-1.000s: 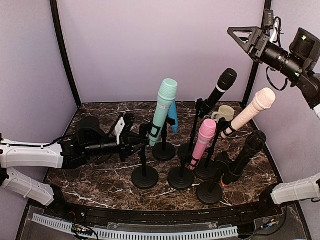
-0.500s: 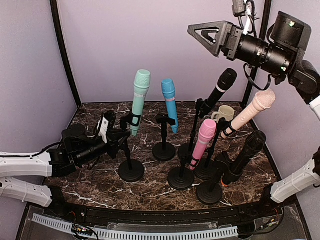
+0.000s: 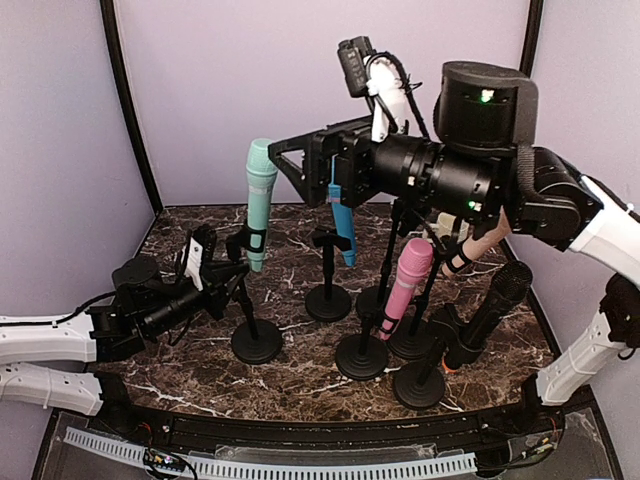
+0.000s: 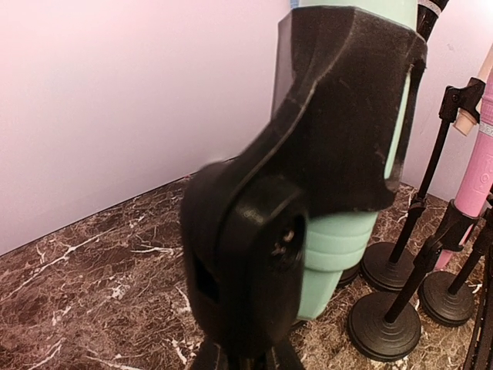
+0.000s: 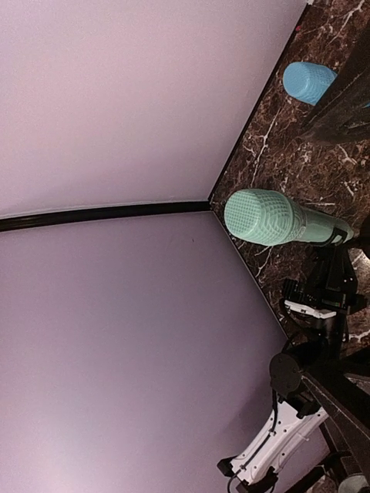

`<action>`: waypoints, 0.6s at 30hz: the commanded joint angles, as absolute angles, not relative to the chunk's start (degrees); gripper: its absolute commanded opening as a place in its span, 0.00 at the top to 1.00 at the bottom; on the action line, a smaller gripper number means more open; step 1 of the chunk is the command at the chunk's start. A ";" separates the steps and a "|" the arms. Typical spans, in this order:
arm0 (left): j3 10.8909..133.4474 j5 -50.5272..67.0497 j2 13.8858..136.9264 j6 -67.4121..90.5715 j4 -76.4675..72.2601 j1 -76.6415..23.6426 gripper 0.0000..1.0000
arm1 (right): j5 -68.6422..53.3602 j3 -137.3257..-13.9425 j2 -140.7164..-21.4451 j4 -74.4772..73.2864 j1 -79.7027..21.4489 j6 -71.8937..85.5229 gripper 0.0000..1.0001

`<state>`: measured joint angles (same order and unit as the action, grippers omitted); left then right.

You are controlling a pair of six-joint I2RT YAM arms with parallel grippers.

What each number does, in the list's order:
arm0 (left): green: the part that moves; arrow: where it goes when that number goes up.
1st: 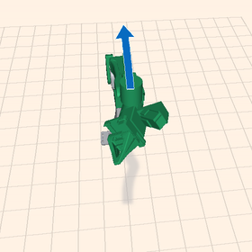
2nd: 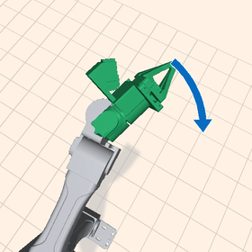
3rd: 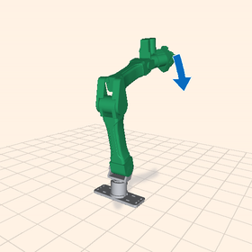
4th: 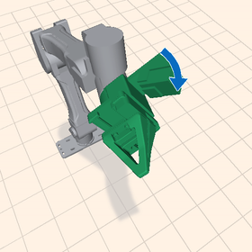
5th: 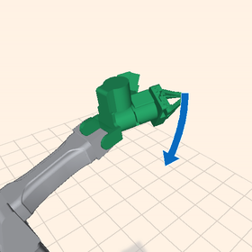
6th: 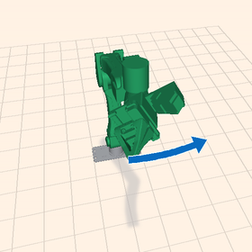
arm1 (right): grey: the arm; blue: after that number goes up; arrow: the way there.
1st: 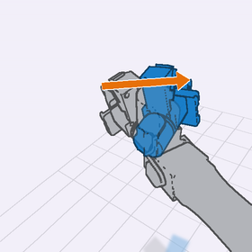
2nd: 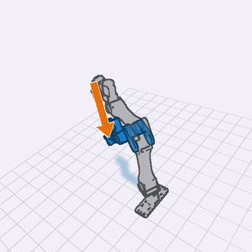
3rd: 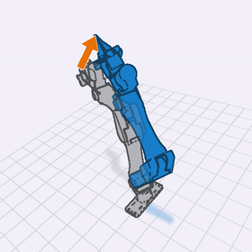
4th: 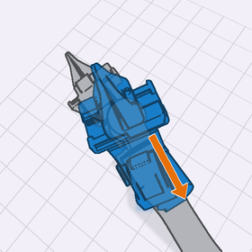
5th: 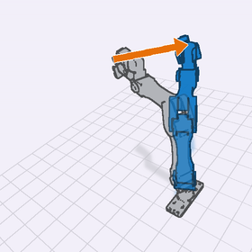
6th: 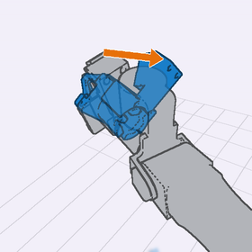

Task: Remove the microphone from the stand
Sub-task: Move the microphone stand with the microphone to the center of the board.

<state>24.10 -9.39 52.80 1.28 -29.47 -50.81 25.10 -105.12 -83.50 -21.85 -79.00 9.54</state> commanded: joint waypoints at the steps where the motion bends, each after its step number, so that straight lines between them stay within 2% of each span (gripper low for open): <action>1: 23.07 -7.95 50.74 0.96 -30.55 -50.88 1.00 | 34.71 -102.80 -86.39 -16.52 -80.66 12.71 0.02; 11: 24.03 -5.54 50.09 1.67 -26.06 -50.89 1.00 | 46.49 -110.20 -97.36 -15.88 -81.47 15.35 0.01; 18: 24.86 -4.87 49.54 2.05 -22.98 -50.89 1.00 | 48.78 -116.15 -102.66 -17.09 -79.71 17.52 0.05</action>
